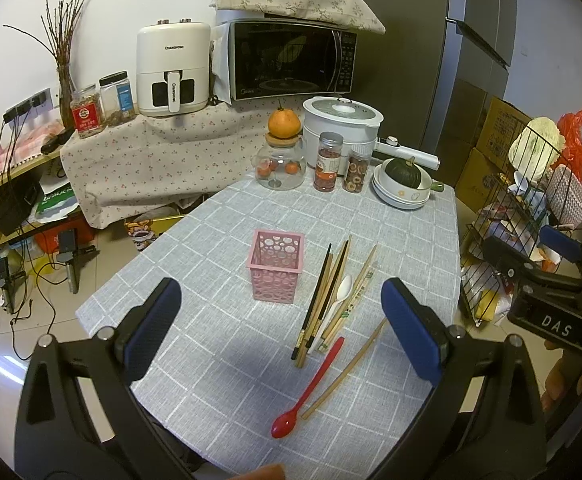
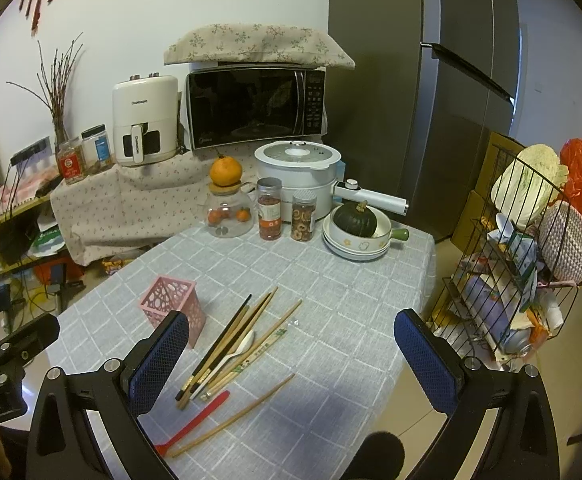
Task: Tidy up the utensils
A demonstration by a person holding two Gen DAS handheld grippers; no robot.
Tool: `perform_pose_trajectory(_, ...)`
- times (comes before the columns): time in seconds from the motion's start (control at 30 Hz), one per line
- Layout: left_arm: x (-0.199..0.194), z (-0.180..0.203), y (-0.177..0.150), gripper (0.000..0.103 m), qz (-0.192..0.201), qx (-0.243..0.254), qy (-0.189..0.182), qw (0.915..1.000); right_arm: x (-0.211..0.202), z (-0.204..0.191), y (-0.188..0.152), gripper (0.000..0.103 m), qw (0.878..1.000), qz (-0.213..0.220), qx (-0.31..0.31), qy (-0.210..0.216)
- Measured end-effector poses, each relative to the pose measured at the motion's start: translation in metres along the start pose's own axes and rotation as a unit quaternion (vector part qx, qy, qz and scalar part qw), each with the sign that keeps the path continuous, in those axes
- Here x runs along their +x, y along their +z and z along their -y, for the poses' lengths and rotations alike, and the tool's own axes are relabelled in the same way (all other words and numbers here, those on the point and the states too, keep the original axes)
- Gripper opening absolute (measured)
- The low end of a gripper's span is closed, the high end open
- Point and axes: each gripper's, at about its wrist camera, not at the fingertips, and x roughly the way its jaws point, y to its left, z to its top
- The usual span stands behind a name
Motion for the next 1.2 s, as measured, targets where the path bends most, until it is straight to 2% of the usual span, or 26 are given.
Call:
perform_pose_trajectory(0.97,0.0011,0.0019,-0.0004,0.100,0.000,0.000,0.000,1.0000,0.0008,-0.0004,-0.0010,0.103,1.000,-0.002,0.001,0.001)
perform_pose_trajectory(1.2,0.0098,0.0023,-0.0041,0.100,-0.016,0.001,-0.002,0.9999,0.0082,0.0011,-0.0031,0.103,1.000,-0.017,0.006,0.004)
